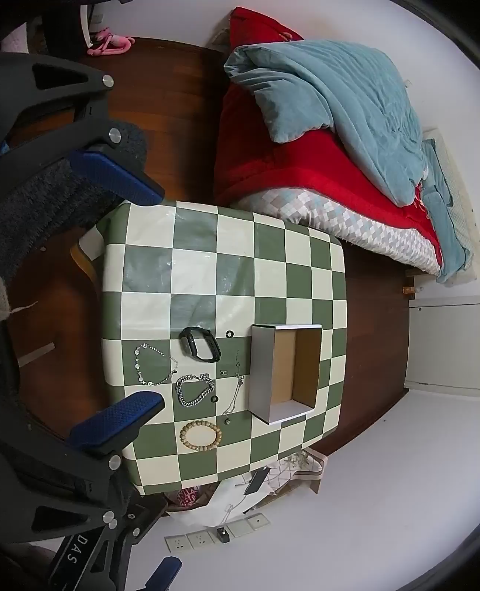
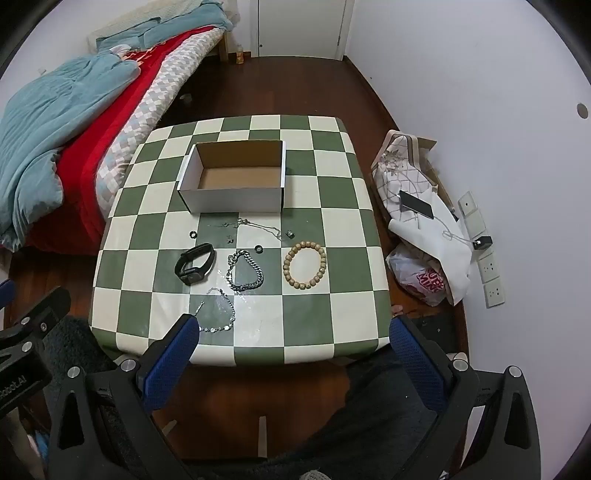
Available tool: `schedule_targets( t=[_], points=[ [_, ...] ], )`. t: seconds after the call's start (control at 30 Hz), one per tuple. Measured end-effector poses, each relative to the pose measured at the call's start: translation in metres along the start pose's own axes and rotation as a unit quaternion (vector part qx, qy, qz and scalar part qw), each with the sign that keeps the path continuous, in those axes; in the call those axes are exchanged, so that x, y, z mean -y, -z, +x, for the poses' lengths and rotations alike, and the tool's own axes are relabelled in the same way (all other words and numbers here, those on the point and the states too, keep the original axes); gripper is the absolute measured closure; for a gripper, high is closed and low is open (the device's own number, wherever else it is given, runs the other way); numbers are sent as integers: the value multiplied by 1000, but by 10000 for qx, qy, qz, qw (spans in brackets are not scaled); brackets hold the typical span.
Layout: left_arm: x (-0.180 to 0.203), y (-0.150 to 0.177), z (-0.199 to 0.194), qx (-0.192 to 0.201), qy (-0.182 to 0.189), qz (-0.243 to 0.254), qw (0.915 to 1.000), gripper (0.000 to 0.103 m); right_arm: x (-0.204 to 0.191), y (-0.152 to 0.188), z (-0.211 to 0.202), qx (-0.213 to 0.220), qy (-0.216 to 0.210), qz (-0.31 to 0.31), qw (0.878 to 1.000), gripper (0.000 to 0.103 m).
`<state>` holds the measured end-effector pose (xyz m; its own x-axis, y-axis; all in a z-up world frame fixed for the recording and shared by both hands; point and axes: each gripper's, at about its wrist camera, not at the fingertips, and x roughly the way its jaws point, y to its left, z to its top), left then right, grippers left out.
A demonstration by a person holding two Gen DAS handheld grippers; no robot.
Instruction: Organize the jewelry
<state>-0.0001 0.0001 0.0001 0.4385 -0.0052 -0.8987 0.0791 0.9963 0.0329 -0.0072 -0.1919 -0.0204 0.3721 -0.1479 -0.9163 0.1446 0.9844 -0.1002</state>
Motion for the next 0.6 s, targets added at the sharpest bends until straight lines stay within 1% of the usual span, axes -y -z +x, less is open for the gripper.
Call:
schedule_targets(
  t=[0.23,0.27,0.3,0.6],
  points=[
    [-1,0,1,34,-19,18,10000,0,1,-1,-4,3,27,44,10000,0],
    [-1,0,-5,18,-27,24,10000,0,1,-1,-4,3,29,59,10000,0],
    [-1,0,-5,15,-34,29,10000,0,0,0,-5,11,34,-13,10000,0],
    [1,-4,-10,7,-35,46,10000,0,1,0,-7,10,17,-2,10000,0]
  ],
)
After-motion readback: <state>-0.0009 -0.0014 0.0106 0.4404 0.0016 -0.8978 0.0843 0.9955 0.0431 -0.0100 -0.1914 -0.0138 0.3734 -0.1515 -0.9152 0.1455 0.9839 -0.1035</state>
